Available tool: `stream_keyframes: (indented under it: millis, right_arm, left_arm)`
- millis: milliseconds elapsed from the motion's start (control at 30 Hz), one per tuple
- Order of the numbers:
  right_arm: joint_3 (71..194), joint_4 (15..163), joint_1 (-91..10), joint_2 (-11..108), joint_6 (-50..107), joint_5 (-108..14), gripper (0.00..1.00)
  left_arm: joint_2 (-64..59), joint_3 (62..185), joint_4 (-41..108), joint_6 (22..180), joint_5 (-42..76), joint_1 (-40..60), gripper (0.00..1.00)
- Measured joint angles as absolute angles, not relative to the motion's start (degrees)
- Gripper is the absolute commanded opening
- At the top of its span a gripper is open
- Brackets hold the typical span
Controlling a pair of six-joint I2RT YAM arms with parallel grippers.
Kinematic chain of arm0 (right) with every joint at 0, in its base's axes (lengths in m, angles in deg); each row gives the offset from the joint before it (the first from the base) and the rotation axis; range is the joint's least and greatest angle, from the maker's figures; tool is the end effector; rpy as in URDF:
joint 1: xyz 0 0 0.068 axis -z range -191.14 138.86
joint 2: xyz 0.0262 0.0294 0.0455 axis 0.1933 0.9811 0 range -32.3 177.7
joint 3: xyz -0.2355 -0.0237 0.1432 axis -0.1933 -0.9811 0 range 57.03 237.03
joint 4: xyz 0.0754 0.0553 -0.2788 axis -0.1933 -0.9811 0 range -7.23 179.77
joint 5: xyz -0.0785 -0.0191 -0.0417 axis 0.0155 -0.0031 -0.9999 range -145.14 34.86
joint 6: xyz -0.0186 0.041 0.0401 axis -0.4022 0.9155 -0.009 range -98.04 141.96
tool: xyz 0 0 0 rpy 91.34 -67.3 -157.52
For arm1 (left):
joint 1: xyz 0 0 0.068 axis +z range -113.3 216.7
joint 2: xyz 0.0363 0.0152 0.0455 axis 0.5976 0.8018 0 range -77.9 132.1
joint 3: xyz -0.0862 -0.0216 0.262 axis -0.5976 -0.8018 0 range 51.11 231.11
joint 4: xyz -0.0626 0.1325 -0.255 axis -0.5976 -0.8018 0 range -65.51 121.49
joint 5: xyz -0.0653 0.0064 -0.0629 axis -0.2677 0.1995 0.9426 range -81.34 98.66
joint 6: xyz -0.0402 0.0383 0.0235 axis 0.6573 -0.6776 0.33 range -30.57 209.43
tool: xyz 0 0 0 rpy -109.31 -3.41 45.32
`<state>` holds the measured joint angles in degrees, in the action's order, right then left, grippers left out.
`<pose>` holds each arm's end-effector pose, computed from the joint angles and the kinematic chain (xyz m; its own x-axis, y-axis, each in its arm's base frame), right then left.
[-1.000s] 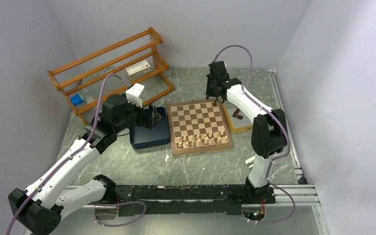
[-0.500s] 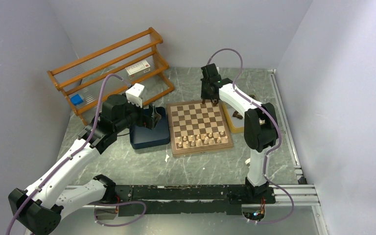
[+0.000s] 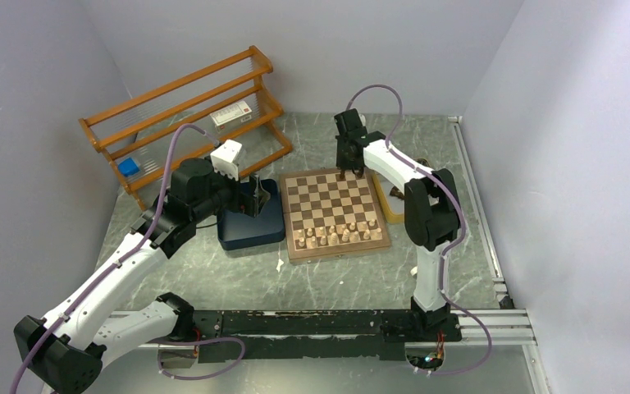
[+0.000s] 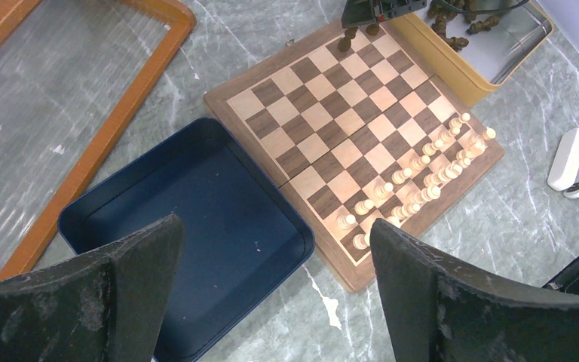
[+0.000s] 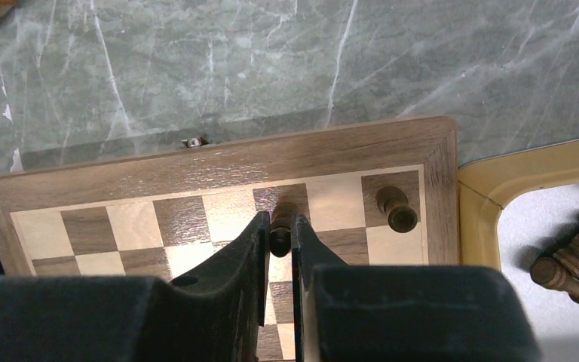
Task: Set up the chess pieces on the board
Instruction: Place the chess piece on the chessboard.
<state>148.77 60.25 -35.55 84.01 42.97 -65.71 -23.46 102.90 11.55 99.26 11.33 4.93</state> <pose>0.4470 0.1938 0.1966 -0.7990 0.0247 -0.6008 -0.0230 0.9972 0.0716 0.2162 -0.1364 0.3329 -0.4178 0.0583 -0.9067 0.4985 0.8490 -0.1751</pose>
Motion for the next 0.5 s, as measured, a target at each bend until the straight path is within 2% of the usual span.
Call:
stream_keyframes:
  millis: [500]
  right_arm:
    - [149.4, 58.9, -35.5, 84.9, 42.9, -65.8, 0.16]
  left_arm:
    - [-23.5, 102.9, 11.5, 99.2, 11.3, 4.9, 0.98]
